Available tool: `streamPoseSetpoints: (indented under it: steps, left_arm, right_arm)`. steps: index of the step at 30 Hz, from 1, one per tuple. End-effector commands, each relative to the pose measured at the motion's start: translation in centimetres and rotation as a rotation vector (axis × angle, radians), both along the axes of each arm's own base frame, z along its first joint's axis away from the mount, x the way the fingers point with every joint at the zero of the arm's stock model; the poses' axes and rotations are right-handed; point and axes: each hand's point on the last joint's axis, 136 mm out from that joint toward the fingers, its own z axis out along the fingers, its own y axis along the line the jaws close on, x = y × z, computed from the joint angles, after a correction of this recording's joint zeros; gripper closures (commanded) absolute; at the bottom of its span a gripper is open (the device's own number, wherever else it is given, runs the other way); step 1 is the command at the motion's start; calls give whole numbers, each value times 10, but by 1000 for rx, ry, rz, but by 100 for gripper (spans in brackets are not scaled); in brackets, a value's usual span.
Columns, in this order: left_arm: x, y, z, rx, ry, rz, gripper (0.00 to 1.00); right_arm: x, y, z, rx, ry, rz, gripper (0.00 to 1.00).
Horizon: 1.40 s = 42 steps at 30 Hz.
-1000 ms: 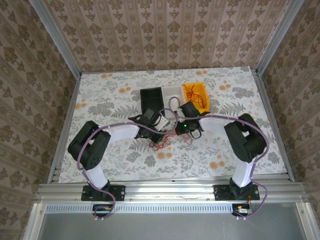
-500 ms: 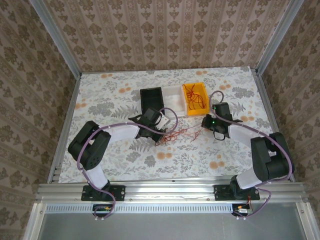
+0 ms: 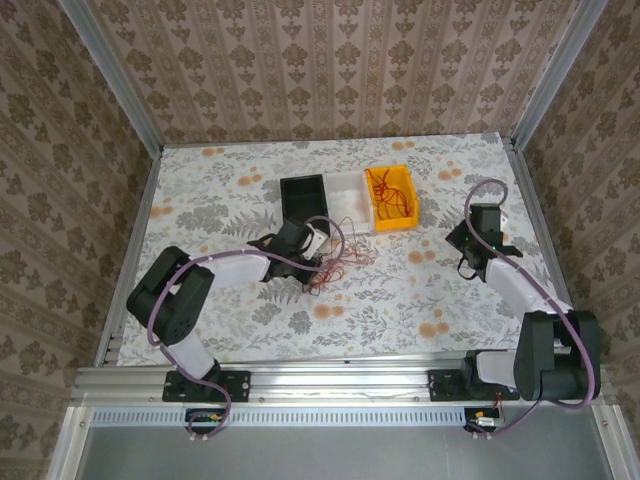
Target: Untangle the cables
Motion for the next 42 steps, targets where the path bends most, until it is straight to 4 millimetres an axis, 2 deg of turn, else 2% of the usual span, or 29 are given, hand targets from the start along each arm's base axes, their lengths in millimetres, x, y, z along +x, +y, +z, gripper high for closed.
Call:
streamPoseSetpoints:
  steps: [1,3,4,7,11,12,13,16,18,21,25,33,36,38,40,42]
  left_arm:
    - [-4,24,-10,48,23,65,100]
    - [-8,17,-9,29,18,22,100]
    - [-11,12,-8,25,11,-7,100]
    - [-16,-1,-4,20,-12,-84,100]
    - [-18,-9,-4,33,-15,-130,100]
    - [-18,-10,-4,36,-14,-130,100]
    - [-17,-10,-5,39,-13,-129,100]
    - [-17,-12,-5,36,-8,-128,100]
    - [-17,-13,-6,38,-2,-128,100]
    - [-16,-14,-7,43,3,-126,100]
    - [-14,-15,-7,42,2,-123,100]
    - [-13,-16,-7,46,2,-120,100]
    - [-13,-15,-8,48,4,-120,100]
    - [-13,-15,-8,51,3,-118,100]
    - [-12,-14,-8,51,4,-110,100]
    - [-11,-14,-8,53,3,-107,100]
  right_arm:
    - [-17,-16,-6,-45,48,-58,100]
    - [-3,5,0,-15,10,54,97]
    - [5,22,5,-4,-15,134,95]
    - [22,87,19,-13,-69,405,87]
    - [30,170,27,15,-89,679,67]
    - [33,185,32,31,-103,719,64]
    - [35,202,23,45,-81,763,63]
    - [46,242,22,71,-71,881,62]
    - [52,258,15,75,-36,934,61]
    - [63,272,4,77,11,979,60]
    - [75,280,-6,59,42,1019,59]
    - [87,297,-17,86,57,1049,62]
    - [88,298,-22,92,64,1035,69]
    - [88,298,-23,96,56,1031,79]
    - [89,293,-19,79,44,1014,89]
    - [89,286,-9,57,15,991,92]
